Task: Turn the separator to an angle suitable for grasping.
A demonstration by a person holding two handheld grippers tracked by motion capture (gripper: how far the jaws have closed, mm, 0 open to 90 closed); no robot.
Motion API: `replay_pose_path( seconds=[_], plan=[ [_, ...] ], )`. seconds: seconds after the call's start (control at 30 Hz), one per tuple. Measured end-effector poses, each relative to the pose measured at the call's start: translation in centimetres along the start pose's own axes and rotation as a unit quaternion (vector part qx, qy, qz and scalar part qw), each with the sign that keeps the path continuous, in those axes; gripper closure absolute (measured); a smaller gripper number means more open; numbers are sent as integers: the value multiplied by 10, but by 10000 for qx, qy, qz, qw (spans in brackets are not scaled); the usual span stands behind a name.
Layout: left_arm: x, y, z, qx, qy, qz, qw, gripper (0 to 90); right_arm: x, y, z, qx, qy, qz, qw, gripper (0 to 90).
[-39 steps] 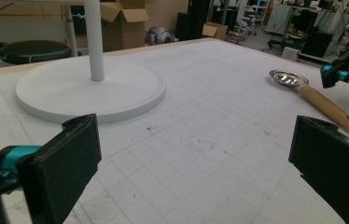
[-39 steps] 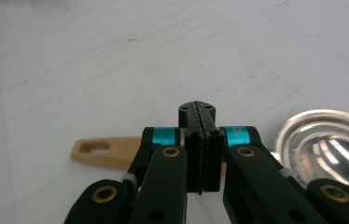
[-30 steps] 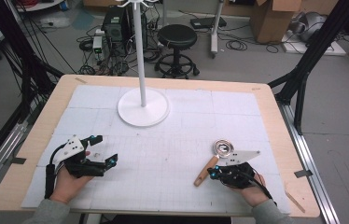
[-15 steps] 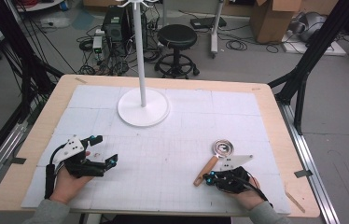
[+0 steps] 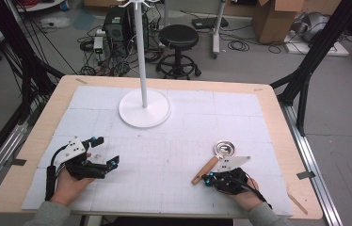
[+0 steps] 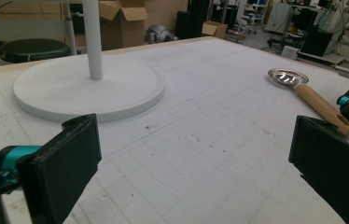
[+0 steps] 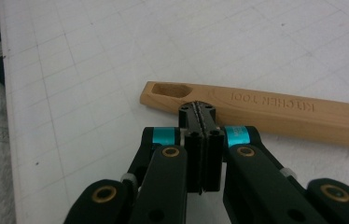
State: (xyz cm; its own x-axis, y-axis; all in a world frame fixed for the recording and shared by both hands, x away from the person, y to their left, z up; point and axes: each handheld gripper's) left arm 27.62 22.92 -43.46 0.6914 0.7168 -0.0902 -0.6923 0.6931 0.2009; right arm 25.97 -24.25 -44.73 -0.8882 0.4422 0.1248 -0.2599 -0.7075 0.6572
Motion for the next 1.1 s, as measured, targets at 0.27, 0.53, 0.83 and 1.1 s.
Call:
replay_pose_path(
  seconds=[0.27,0.53,0.83,1.1],
  plan=[
    [-1,0,0,62,-33,-3,10000,28,-1,-8,7,-14,-41,40,10000,900],
    [-1,2,0,122,-54,7,9999,28,-3,-15,13,-47,-101,-21,9999,900],
    [-1,2,0,116,-58,22,9999,28,-9,-23,19,-120,-220,-110,9996,900],
    [-1,1,0,106,-49,32,9999,27,-13,-27,23,-115,-269,-188,9994,900]
  ],
)
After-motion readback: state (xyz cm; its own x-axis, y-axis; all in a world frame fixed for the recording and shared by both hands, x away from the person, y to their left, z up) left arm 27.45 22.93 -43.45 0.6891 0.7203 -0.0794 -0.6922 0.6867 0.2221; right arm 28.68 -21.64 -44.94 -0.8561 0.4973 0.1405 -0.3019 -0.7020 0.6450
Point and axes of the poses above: each handheld gripper's, and its own axes: y roughly backward along the jaws, z roughly out of its top, x roughly to its left, and after that the axes turned 3 degrees about z, right-handed
